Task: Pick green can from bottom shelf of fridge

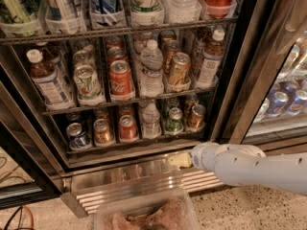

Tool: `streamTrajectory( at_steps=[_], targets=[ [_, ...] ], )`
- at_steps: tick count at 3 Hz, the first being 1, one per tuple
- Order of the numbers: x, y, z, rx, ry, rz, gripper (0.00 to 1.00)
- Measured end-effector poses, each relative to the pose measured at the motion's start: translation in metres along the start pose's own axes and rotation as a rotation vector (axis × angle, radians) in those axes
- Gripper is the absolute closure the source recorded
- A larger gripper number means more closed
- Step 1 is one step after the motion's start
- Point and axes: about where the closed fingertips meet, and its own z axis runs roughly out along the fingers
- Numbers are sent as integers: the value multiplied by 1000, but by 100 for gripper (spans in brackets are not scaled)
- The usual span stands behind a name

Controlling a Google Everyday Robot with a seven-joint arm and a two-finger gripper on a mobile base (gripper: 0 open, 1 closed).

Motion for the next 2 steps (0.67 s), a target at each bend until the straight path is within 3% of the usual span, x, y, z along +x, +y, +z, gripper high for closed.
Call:
streamTrajectory(
  at_steps=[1,2],
  targets=[
    [-14,20,14,-47,-70,17,0],
    [-26,27,19,-61,-127,15,0]
  ],
)
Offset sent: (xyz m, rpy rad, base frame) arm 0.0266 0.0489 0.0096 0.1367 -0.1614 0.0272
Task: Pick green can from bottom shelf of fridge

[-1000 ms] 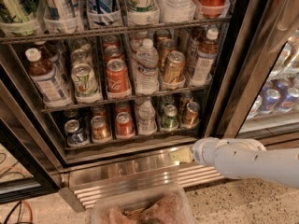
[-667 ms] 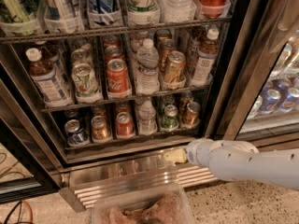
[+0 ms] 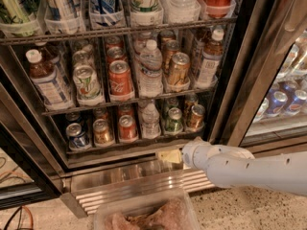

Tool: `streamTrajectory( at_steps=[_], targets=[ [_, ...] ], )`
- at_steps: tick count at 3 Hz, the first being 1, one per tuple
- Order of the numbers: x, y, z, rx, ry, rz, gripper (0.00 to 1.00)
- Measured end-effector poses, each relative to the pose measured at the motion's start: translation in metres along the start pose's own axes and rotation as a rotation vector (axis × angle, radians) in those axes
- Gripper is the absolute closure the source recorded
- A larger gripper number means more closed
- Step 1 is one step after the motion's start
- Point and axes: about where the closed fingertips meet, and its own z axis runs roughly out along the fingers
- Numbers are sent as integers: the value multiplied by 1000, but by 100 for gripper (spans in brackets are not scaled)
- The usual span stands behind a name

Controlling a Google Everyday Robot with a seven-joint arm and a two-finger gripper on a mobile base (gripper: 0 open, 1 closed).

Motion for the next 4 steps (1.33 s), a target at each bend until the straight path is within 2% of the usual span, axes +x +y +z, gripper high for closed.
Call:
streamTrajectory(
  at_steps=[2,3,4],
  targets=[
    [-12,-21,9,68,-68,-6,10],
    [-13,-22,20,76,-73,6,21],
    [-14,-20,23,69,-78,2,21]
  ],
)
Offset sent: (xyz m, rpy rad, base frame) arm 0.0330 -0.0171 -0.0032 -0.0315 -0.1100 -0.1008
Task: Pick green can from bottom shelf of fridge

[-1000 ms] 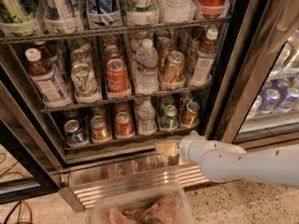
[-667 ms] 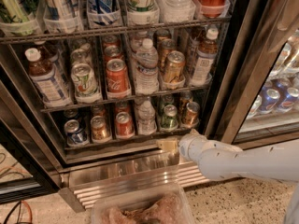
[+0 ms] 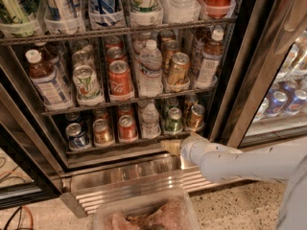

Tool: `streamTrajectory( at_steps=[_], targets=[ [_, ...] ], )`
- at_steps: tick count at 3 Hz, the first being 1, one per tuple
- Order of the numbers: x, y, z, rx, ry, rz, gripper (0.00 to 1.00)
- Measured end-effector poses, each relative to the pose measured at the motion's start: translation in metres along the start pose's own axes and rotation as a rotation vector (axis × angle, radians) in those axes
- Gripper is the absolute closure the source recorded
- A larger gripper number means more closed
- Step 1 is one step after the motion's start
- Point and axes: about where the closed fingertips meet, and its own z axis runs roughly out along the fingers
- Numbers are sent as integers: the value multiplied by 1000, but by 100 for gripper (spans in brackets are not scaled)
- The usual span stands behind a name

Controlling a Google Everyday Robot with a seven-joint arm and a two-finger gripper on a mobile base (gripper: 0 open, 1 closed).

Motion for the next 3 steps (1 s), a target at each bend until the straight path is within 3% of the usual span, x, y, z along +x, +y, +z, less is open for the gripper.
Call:
streamTrajectory(
  at_steps=[3],
  targets=[
    [-29,1,15,-9,-69,-12,28]
  ],
)
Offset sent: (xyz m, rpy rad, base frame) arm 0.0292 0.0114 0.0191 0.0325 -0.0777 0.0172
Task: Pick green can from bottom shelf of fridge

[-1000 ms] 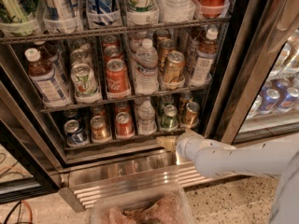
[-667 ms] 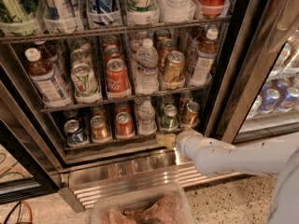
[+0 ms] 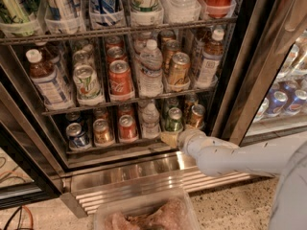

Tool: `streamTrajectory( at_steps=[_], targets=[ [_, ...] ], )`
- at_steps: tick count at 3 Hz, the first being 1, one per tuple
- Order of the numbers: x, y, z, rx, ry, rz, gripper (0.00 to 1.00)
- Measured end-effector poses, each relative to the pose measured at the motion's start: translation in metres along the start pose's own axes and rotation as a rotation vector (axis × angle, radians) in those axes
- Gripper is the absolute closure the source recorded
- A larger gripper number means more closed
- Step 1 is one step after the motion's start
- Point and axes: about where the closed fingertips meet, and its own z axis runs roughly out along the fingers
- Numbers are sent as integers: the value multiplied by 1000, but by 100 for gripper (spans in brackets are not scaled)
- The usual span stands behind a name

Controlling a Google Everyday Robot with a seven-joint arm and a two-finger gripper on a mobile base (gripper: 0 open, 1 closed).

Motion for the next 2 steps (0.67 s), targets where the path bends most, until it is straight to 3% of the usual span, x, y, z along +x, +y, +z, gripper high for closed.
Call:
streamTrajectory(
  at_steps=[2],
  targets=[
    [-17,-17,11,40,-53,15,33]
  ],
)
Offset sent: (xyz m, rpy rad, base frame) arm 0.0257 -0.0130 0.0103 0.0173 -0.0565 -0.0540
